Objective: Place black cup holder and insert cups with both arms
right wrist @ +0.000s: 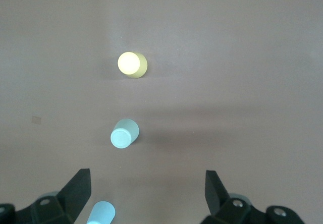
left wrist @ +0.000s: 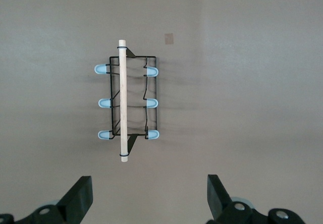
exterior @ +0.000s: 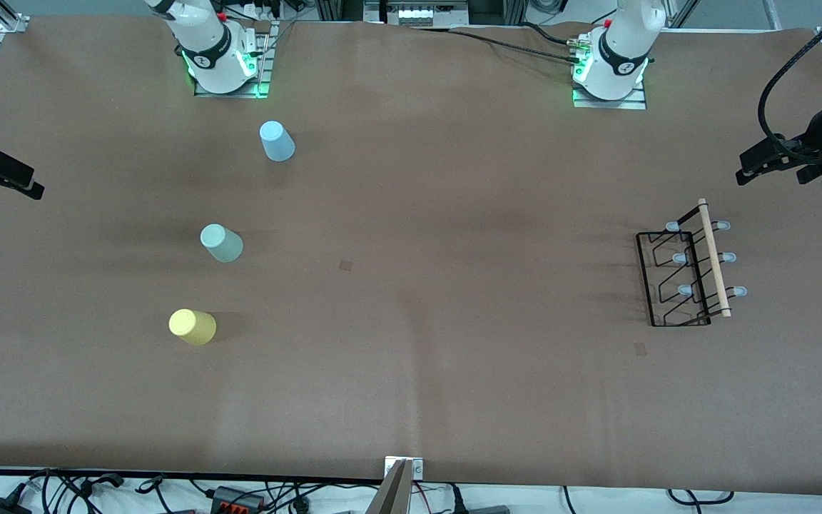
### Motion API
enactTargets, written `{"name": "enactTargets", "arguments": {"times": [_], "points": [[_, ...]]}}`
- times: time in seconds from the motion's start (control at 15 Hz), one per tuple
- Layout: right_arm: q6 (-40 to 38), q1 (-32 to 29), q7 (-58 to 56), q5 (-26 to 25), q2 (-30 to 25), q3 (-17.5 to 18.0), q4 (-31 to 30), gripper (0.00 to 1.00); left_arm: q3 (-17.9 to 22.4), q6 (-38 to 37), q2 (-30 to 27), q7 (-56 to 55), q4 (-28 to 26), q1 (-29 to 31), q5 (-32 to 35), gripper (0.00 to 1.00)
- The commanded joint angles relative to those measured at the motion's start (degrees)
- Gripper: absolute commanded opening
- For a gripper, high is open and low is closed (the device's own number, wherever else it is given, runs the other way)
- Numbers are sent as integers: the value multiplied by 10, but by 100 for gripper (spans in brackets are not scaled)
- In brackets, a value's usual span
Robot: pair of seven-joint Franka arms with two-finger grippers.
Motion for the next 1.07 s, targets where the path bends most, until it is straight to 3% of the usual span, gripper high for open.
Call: {"name": "enactTargets", "arguments": {"times": [0.0,0.47,0.8,1.0], "points": [[-7,0,6,1,-8,2,5,100,1,-10,3,10,10,0,10,100],[-7,0,5,2,-4,2,5,100,1,-13,7,4,16,-4,10,100],[-11,2,-2,5,12,3,-3,100,1,-124,38,4,27,-2,5,100],[-13,5,-3,4,25,3,-23,100,5,-167,99,6,80,-1,6,100]]}}
